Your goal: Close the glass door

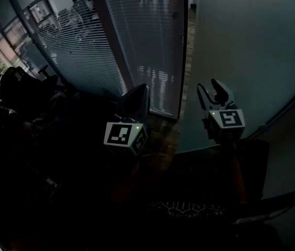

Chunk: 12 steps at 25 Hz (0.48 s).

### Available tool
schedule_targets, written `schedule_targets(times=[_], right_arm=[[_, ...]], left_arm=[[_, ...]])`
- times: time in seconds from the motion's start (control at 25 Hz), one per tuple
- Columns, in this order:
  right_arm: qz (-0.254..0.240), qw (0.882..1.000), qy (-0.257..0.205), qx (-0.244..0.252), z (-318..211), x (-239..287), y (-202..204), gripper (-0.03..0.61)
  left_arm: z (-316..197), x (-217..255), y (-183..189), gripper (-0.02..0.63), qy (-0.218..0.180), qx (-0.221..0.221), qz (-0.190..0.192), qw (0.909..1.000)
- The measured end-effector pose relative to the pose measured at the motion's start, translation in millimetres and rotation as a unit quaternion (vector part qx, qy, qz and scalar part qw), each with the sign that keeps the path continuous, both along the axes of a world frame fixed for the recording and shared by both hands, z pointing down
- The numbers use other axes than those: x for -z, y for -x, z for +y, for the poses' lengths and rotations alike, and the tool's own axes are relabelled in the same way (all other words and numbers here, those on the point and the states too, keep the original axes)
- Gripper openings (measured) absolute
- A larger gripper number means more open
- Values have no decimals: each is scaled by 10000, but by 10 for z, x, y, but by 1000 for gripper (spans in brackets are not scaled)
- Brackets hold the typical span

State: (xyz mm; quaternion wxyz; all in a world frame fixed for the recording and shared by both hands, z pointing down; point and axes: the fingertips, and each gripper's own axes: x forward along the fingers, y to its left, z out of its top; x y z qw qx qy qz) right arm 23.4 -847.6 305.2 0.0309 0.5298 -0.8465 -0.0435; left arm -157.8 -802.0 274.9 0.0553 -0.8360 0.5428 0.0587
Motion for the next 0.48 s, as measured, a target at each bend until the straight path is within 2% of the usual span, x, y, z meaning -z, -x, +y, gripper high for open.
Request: schedule_targets(times=[0.16, 0.48], right_arm=[[4, 9999, 1, -115, -295, -19, 42, 198], [-100, 9994, 47, -329, -627, 8, 110, 198]], left_arm=[[-346, -55, 61, 2, 37, -89, 15, 10000], [-724, -44, 182, 2, 15, -266, 69, 9996]])
